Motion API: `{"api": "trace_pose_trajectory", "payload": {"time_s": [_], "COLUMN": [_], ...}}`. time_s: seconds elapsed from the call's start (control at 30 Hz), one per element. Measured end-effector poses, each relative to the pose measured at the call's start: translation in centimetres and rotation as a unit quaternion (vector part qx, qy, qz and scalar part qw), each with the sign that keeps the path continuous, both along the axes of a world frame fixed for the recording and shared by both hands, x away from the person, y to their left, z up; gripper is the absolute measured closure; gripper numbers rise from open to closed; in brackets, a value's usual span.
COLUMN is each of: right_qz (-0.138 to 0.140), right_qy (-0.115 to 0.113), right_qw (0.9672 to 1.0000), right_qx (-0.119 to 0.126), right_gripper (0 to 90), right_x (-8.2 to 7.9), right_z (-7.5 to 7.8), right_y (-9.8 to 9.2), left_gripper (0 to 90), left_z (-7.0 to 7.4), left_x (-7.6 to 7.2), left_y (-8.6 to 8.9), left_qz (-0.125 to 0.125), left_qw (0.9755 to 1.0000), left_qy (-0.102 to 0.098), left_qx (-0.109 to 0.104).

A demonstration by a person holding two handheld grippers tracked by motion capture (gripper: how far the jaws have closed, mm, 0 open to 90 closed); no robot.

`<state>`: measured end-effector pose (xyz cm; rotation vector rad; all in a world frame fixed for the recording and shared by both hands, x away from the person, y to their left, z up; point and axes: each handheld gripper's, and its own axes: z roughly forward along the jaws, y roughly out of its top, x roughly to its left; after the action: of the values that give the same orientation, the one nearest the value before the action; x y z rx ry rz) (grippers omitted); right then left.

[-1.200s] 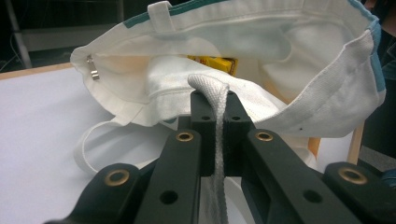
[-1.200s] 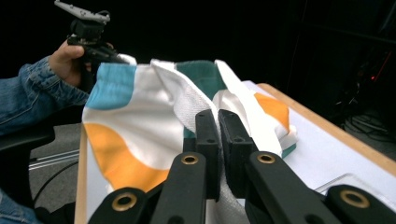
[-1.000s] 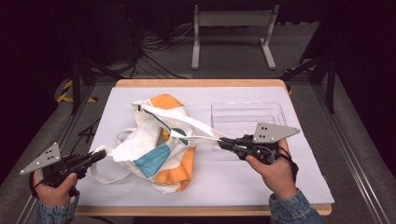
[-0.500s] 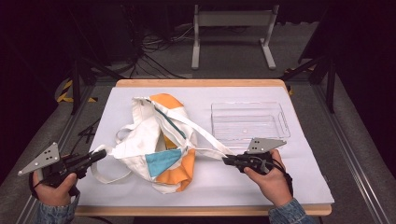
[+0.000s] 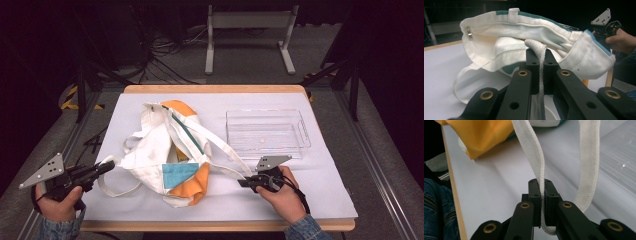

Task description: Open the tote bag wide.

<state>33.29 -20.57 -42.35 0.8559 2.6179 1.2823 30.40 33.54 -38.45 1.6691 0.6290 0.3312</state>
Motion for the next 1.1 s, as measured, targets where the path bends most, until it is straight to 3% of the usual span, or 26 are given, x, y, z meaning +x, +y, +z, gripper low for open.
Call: {"api": "trace_pose_trajectory", "payload": {"time_s": [0.2, 0.23, 0.33, 0.37, 0.43, 0.77, 1.1], "right_qz": [0.011, 0.013, 0.017, 0.027, 0.037, 0.047, 0.061], "right_qy": [-0.011, -0.016, -0.021, -0.028, -0.036, -0.076, -0.099], "right_qw": [0.9996, 0.9991, 0.9986, 0.9978, 0.9967, 0.9939, 0.9888], "right_qx": [0.023, 0.036, 0.045, 0.053, 0.062, 0.065, 0.094], "right_gripper": [71.7, 61.6, 56.2, 49.3, 44.4, 42.2, 40.8], "right_x": [-0.2, -0.3, -0.3, -0.4, -0.4, 0.4, 2.0], "right_z": [1.1, 1.7, 2.4, 3.4, 4.2, 8.3, 11.3], "right_y": [0.3, 0.5, 0.6, 0.9, 1.2, 3.6, 8.7], "left_gripper": [86.9, 86.9, 86.9, 86.9, 86.9, 86.8, 86.8], "left_z": [0.3, 0.4, 0.6, 0.6, 0.6, 0.7, 0.8], "left_x": [-0.1, -0.2, -0.3, -0.3, -0.3, -0.1, -0.1], "left_y": [-0.8, -0.9, -1.1, -1.3, -1.4, -1.6, -2.1], "left_qz": [-0.011, -0.013, -0.018, -0.020, -0.022, -0.026, -0.034], "left_qw": [0.9999, 0.9999, 0.9998, 0.9997, 0.9997, 0.9995, 0.9993], "left_qy": [-0.003, -0.007, -0.010, -0.010, -0.007, -0.012, -0.011], "left_qx": [0.003, 0.006, 0.009, 0.008, 0.008, 0.009, 0.011]}}
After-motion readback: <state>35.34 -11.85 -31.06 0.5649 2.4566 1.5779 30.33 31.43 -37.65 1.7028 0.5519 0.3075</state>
